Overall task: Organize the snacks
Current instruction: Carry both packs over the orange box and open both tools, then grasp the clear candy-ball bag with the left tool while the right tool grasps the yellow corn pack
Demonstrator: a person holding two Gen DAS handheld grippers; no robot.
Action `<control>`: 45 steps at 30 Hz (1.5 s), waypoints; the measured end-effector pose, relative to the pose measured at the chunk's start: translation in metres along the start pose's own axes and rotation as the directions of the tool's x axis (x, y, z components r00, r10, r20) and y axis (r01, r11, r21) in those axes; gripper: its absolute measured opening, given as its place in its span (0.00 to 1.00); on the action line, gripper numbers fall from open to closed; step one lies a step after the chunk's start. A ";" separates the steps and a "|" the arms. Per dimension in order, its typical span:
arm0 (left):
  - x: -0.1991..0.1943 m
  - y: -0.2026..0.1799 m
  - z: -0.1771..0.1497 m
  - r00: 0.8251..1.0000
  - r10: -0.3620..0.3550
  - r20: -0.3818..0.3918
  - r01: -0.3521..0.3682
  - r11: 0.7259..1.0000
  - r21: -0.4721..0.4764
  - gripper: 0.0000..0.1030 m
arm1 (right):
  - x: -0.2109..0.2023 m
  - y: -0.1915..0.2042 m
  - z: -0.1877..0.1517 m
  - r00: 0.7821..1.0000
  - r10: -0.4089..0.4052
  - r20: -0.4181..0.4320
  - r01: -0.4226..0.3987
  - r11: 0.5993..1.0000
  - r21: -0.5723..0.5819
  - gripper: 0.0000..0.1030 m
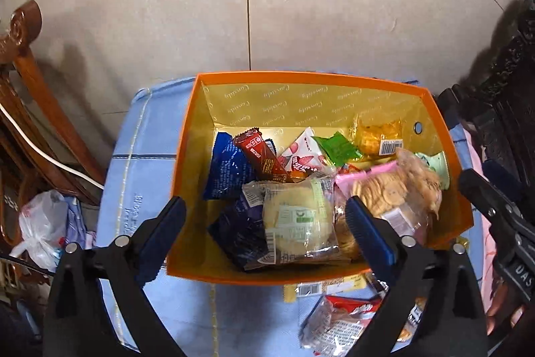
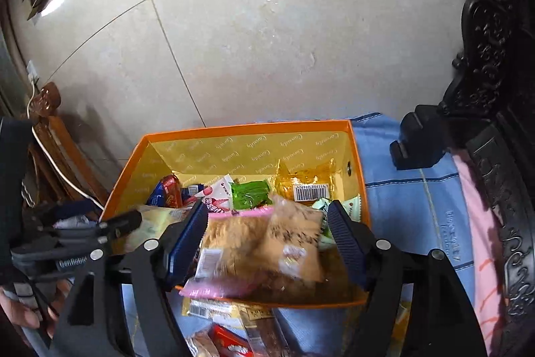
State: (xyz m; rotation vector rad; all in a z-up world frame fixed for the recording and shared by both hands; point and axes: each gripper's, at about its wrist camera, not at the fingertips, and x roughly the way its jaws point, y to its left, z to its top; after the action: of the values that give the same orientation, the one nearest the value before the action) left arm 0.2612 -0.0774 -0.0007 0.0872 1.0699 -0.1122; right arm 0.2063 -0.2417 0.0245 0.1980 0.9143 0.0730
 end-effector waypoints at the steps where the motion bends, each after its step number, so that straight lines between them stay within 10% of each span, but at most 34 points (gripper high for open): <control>1: -0.002 0.000 -0.002 1.000 -0.005 -0.006 0.005 1.000 0.000 0.91 | -0.005 -0.001 -0.004 1.000 0.001 0.001 -0.001 1.000 -0.005 0.73; 23: -0.003 -0.054 -0.164 0.986 -0.002 -0.166 0.032 0.983 0.178 0.91 | -0.085 -0.031 -0.188 0.983 -0.076 -0.169 0.077 0.997 -0.001 0.86; 45: 0.018 -0.082 -0.170 0.969 0.069 -0.237 -0.053 0.996 0.073 0.91 | -0.078 -0.073 -0.190 0.970 0.001 -0.241 -0.005 1.000 -0.016 0.88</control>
State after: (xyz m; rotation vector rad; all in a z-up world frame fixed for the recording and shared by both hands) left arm 0.1107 -0.1385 -0.0993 0.1974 1.3040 -0.0829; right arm 0.0065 -0.2978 -0.0422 0.1773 1.1559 0.1093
